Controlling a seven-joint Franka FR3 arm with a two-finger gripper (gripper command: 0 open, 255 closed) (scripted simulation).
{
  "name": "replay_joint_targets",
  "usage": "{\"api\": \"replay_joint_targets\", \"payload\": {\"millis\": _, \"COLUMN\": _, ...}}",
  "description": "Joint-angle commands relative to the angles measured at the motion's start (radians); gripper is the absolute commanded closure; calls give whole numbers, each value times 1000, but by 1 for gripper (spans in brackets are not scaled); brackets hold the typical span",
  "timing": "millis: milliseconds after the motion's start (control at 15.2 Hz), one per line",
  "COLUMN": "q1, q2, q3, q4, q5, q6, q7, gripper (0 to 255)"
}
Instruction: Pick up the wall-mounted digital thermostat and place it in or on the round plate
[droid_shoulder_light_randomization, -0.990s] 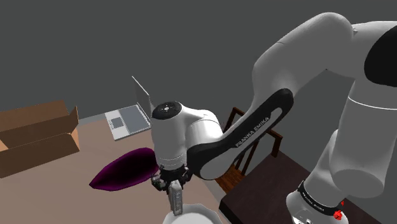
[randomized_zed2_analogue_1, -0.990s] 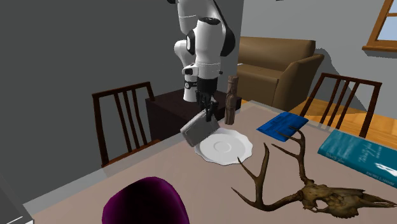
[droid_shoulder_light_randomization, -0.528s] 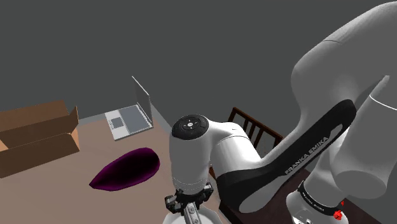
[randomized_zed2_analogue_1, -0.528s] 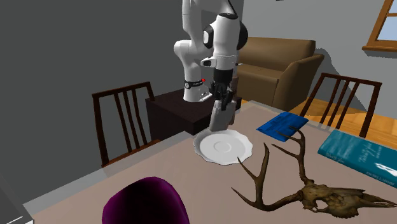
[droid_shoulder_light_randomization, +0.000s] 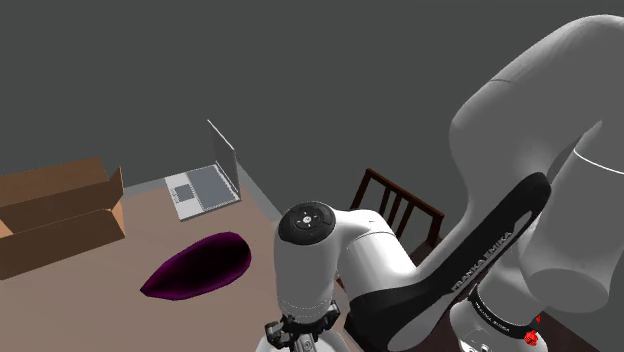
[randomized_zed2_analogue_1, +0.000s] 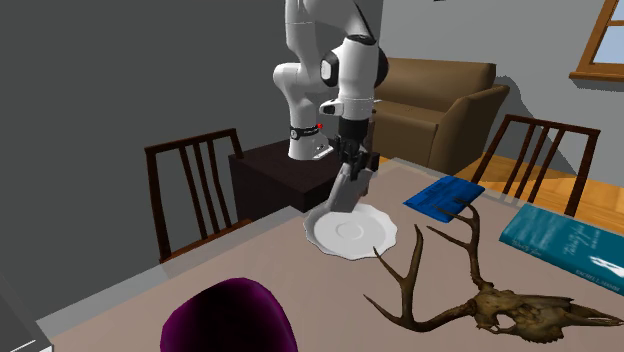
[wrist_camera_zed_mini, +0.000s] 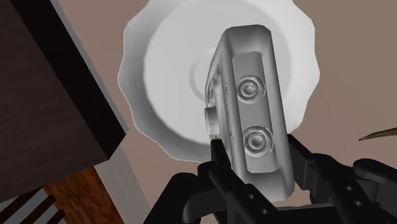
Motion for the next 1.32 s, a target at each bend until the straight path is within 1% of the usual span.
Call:
{"api": "replay_joint_targets", "payload": {"millis": 0, "q1": 4, "q2": 26, "q3": -4, "q4": -6, "q5": -31, "q6": 25, "q7": 24, "gripper": 255}}
{"api": "replay_joint_targets", "payload": {"millis": 462, "q1": 31, "q2": 134, "q3": -46, "q4": -14, "q5": -162, "q6": 107, "q7": 118, "gripper": 255}}
{"api": "replay_joint_targets", "payload": {"millis": 858, "q1": 76, "q2": 227, "q3": -109, "q4": -9, "q5": -279, "q6": 171, "q7": 202, "gripper": 255}}
{"api": "replay_joint_targets", "payload": {"millis": 1254, "q1": 77, "q2": 227, "q3": -109, "q4": -9, "q5": -279, "q6": 171, "q7": 202, "gripper": 255}}
